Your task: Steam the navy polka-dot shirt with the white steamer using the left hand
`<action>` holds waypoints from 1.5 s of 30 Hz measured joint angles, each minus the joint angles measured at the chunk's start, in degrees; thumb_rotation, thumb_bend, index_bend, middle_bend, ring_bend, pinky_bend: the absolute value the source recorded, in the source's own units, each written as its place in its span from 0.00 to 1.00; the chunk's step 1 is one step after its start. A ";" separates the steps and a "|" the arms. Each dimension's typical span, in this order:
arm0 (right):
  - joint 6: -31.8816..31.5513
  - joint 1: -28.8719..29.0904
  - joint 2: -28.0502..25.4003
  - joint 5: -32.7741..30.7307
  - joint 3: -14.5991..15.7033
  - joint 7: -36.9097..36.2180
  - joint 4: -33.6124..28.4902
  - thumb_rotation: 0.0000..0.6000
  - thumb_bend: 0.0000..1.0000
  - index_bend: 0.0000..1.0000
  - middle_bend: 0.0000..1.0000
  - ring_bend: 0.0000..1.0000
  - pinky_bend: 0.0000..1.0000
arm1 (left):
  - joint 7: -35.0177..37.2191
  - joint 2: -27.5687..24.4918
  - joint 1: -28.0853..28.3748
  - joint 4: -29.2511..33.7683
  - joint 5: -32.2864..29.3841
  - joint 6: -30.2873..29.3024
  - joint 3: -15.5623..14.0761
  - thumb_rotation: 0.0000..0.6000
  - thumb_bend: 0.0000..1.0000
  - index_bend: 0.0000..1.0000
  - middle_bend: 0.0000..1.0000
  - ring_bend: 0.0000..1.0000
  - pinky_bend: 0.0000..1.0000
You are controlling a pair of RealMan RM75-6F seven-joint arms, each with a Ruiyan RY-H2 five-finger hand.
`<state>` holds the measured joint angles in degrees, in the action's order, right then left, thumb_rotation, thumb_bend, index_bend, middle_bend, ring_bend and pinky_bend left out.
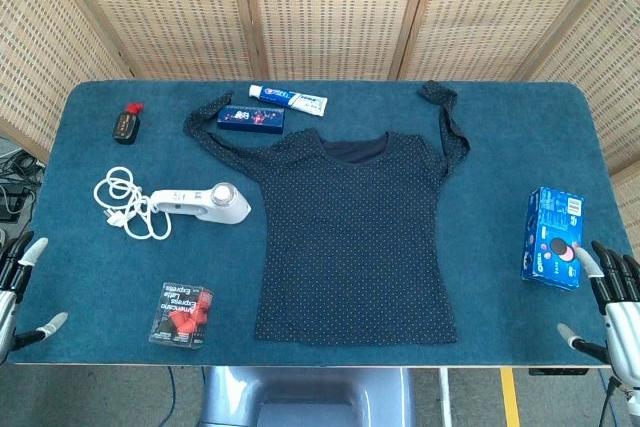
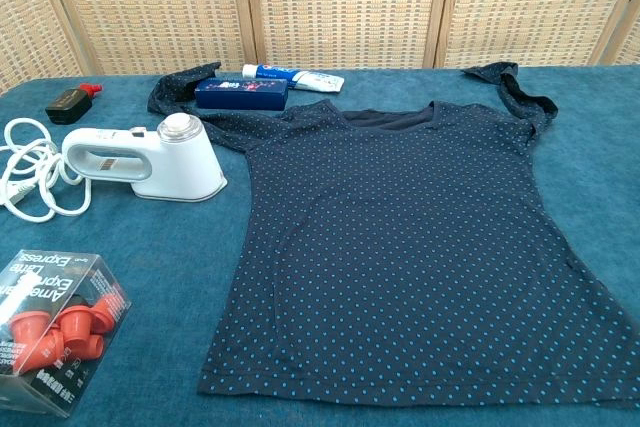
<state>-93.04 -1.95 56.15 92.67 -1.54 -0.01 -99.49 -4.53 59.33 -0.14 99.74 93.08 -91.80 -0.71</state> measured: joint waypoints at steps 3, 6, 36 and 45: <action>0.21 0.09 0.00 -0.22 -0.08 0.01 -0.02 1.00 0.00 0.02 0.00 0.00 0.00 | 0.02 0.01 0.02 -0.06 -0.02 0.07 0.01 1.00 0.00 0.00 0.00 0.00 0.00; 0.16 0.07 -0.01 -0.29 -0.14 -0.03 -0.02 1.00 0.00 0.02 0.00 0.00 0.00 | 0.00 0.02 0.06 -0.07 -0.04 0.20 -0.01 1.00 0.00 0.00 0.00 0.00 0.00; 4.42 1.56 1.10 -8.12 -2.68 2.08 1.24 1.00 0.00 0.02 0.00 0.00 0.00 | 1.13 21.70 31.65 -27.36 -16.62 36.75 13.48 1.00 0.29 0.00 0.00 0.00 0.00; 5.79 2.23 1.80 -10.07 -3.33 3.09 1.94 1.00 0.00 0.02 0.00 0.00 0.00 | 2.07 27.56 36.72 -36.92 -19.62 42.83 13.76 1.00 0.29 0.00 0.00 0.00 0.00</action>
<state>-87.25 0.28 57.96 82.59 -4.87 3.07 -97.54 -2.47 86.89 36.58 62.82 73.46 -48.97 13.05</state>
